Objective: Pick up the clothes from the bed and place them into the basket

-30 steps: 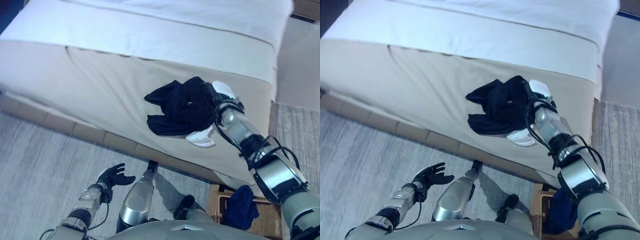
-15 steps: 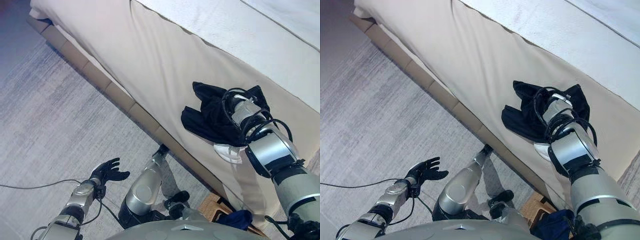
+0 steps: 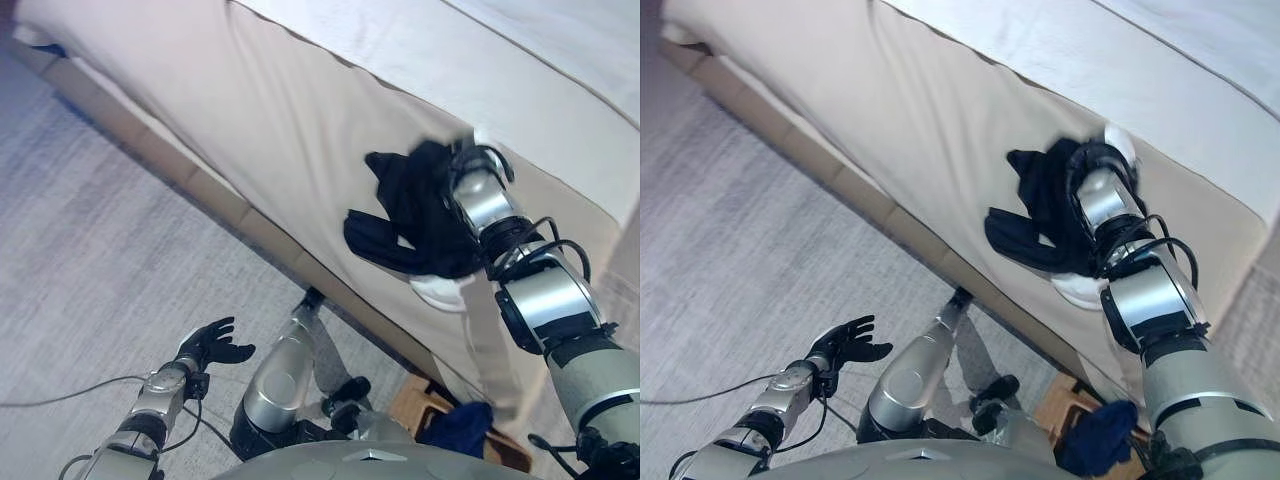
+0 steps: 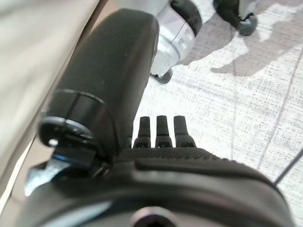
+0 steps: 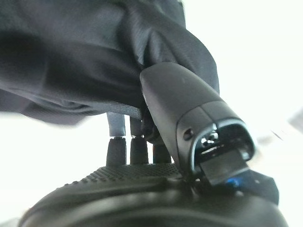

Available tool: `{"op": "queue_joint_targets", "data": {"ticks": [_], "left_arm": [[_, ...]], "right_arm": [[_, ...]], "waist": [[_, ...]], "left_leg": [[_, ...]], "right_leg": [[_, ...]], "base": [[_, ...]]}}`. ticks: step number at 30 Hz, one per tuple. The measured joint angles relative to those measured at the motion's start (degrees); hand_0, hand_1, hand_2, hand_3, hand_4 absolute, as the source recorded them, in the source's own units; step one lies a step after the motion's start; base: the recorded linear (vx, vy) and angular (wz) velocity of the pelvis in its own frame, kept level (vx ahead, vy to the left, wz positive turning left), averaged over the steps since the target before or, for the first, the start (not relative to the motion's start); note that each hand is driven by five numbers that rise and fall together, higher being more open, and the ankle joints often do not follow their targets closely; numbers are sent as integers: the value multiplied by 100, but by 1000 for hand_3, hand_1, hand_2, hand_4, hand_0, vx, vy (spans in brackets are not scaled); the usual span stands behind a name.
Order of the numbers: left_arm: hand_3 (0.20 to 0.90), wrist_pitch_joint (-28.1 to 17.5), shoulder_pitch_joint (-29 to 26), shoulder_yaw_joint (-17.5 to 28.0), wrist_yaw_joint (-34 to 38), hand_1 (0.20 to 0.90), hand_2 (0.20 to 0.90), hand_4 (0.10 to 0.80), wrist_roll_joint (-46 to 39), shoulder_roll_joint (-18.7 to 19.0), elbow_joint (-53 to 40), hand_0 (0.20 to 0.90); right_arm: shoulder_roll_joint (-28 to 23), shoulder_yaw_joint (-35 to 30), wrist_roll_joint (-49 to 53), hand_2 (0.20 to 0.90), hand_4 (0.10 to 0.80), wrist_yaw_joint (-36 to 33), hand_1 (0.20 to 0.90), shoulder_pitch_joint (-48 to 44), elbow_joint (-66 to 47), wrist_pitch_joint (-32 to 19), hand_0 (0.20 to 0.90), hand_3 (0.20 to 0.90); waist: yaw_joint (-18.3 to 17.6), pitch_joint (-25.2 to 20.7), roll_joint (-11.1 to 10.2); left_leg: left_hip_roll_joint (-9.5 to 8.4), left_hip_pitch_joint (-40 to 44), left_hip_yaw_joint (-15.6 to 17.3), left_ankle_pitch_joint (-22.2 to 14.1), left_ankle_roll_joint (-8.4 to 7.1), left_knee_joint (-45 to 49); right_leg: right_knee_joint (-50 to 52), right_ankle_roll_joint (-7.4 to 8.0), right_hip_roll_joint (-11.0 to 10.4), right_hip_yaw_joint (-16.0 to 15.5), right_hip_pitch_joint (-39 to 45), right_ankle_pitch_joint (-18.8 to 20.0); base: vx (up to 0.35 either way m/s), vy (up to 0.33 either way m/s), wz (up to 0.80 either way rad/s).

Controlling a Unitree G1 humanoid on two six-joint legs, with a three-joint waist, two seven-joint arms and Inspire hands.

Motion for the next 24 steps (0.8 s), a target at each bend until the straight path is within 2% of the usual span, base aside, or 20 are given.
{"op": "queue_joint_targets", "data": {"ticks": [4, 6, 10, 14, 18, 22, 24], "left_arm": [[900, -116, 221, 315, 23, 900, 900, 800, 72, -118, 19, 900], [900, -107, 313, 413, 52, 900, 900, 800, 130, -100, 27, 900], [900, -3, 435, 505, 114, 900, 900, 800, 387, -123, 85, 900], [900, 149, 600, 506, 146, 900, 900, 800, 607, -132, 175, 900], [900, 293, 751, 489, 154, 900, 900, 800, 801, -166, 273, 900], [900, 313, 835, 476, 152, 900, 900, 800, 803, -295, 271, 900], [900, 348, 861, 477, 151, 900, 900, 800, 812, -430, 262, 900]], "right_arm": [[-247, -573, -249, 300, 100, -735, 300, 437, -2090, -432, 300, 200], [-542, -639, -416, 300, 100, -904, 300, 584, -2647, -528, 300, 200], [-1097, -990, -555, 300, 100, -1040, 300, 1031, -3411, -577, 300, 200], [-1389, -1325, -573, 300, 100, -1156, 300, 1515, -3645, -578, 300, 200], [-1470, -1527, -574, 300, 100, -1269, 300, 2199, -3823, -623, 300, 200], [-1554, -1844, -573, 300, 100, -1540, 300, 2870, -3829, -738, 300, 200], [-1564, -2071, -569, 300, 100, -1817, 300, 3232, -3831, -751, 300, 200]], "waist": [[-289, -44, -73], [-442, -122, -187], [-785, -344, -344], [-1189, -845, -340], [-1595, -1262, -252], [-1959, -1509, -21], [-2175, -1613, 163]], "left_leg": [[87, 277, 284, -78, 41, -17], [151, 332, 464, -110, 36, -26], [233, 404, 757, -181, 40, -19], [252, 625, 1035, -208, 58, -164], [332, 1064, 1413, -192, 57, -467], [425, 1172, 1649, -219, 47, -472], [450, 1255, 1842, -234, 48, -476]], "right_leg": [[-18, -32, -20, 281, 128, 22], [-91, -34, -8, 476, 109, 20], [-215, -76, 6, 727, 108, 67], [-371, -27, -44, 991, 156, 226], [-531, -44, -36, 1318, 311, 292], [-595, -59, 9, 1578, 292, 304], [-684, -51, 33, 1785, 295, 359]], "base": [[26, -27, -37], [61, -47, -49], [23, -42, -38], [-19, -58, -34], [-54, -48, -50], [-45, -42, -39], [-19, -54, -47]]}}
